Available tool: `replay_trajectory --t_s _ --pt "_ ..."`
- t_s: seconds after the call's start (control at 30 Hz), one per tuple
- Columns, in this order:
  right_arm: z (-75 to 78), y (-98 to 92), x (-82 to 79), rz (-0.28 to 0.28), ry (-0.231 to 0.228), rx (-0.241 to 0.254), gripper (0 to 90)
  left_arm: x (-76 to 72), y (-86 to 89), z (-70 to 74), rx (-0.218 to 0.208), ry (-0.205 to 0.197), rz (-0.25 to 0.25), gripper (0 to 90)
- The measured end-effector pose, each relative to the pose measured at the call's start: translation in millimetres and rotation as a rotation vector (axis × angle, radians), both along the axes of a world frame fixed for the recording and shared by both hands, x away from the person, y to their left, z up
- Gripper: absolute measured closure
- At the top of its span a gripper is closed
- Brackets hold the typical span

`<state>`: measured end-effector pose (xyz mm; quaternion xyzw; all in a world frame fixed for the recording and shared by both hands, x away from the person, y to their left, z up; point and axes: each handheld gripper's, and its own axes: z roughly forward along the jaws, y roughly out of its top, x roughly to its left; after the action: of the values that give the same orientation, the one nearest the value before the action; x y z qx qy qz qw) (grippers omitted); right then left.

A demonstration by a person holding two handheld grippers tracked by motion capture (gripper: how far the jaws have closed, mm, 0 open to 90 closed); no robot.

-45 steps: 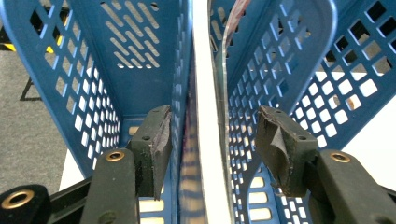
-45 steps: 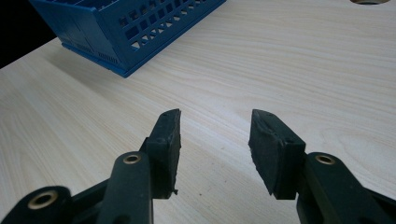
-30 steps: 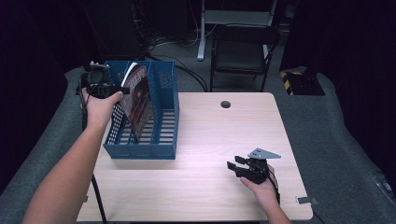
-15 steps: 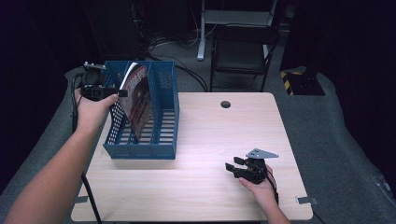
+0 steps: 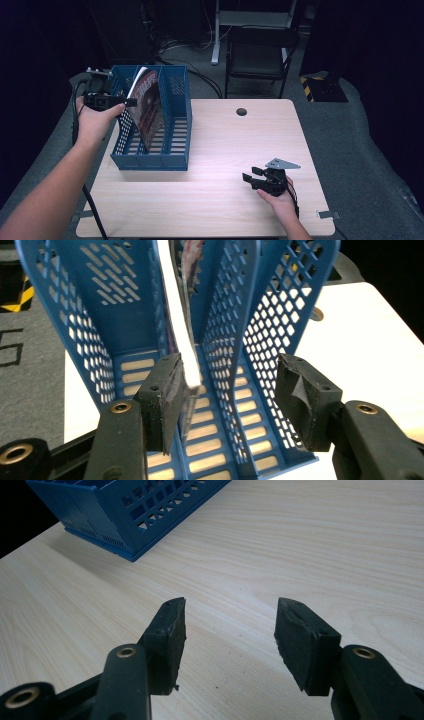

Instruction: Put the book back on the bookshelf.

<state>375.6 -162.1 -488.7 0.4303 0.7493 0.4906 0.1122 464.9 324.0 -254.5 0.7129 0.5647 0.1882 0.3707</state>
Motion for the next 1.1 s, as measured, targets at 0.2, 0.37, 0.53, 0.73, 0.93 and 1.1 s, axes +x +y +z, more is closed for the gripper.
replay_trajectory --t_s 0.2,0.37,0.53,0.73,0.93,1.1 --pt "1.1 -0.1 -0.4 -0.003 0.007 0.004 45.4 -13.3 -11.0 8.3 -0.005 -0.014 -0.058 44.7" --pt "2.1 0.0 0.2 -0.001 -0.004 -0.006 45.4 -23.4 -23.6 12.0 0.007 -0.020 -0.118 44.7" --pt "2.2 1.2 0.6 0.006 -0.002 -0.009 45.4 -33.1 -44.1 8.3 0.009 -0.022 -0.190 44.7" --pt "2.3 2.2 0.5 0.012 -0.004 -0.011 45.5 -39.1 -66.4 -0.7 -0.010 -0.013 -0.275 44.6" --pt "3.6 1.2 -0.8 0.004 0.001 -0.006 45.5 -40.3 -82.3 -17.2 -0.008 0.019 -0.356 44.7" --pt "3.8 0.2 -0.3 0.008 -0.005 -0.008 45.5 -43.0 -98.4 -40.9 -0.017 0.029 -0.392 44.7"
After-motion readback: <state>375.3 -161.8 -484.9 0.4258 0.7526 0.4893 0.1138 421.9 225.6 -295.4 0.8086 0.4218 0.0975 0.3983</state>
